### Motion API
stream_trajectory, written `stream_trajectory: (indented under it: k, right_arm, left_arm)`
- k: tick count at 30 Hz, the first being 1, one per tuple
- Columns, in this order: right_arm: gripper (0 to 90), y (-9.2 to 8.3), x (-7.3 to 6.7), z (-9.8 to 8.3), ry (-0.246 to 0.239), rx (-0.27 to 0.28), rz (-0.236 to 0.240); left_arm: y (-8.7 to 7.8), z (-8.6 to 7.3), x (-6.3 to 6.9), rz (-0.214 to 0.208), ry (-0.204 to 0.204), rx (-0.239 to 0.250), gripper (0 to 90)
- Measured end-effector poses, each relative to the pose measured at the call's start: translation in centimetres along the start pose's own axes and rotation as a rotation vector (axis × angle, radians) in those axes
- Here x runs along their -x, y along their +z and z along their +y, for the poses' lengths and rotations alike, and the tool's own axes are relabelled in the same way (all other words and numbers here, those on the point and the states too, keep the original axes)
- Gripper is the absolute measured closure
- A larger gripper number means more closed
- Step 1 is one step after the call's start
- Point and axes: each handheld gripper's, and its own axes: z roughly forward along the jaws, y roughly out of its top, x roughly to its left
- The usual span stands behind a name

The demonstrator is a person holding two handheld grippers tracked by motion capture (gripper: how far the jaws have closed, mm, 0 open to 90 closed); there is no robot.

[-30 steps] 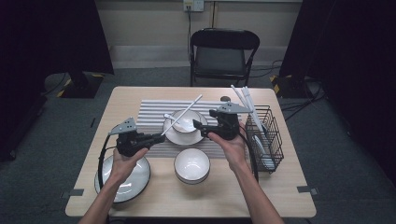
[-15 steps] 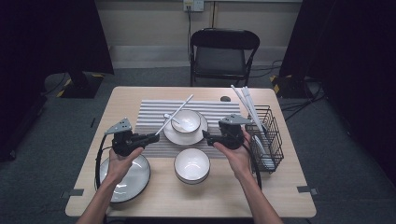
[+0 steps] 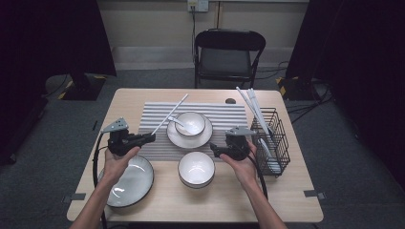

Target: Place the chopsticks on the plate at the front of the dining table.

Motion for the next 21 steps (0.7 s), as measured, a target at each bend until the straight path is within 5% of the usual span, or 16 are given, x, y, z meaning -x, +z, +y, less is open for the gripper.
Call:
stream_trajectory:
  k: [7, 13, 21]
  right_arm:
    - [23.4, 0.5, 0.0, -1.1, -0.005, -0.026, -0.014]
    - [23.8, 1.6, -0.1, -2.3, -0.020, -0.088, -0.020]
    - [22.6, 1.9, 0.0, -3.1, -0.036, -0.101, -0.048]
  left_arm:
    - [0.5, 1.2, -1.0, 0.022, -0.019, 0.018, 86.4]
    - [1.5, 0.9, -1.7, 0.036, -0.025, -0.011, 86.4]
    - [2.2, 1.9, -2.3, 0.059, -0.030, -0.023, 86.4]
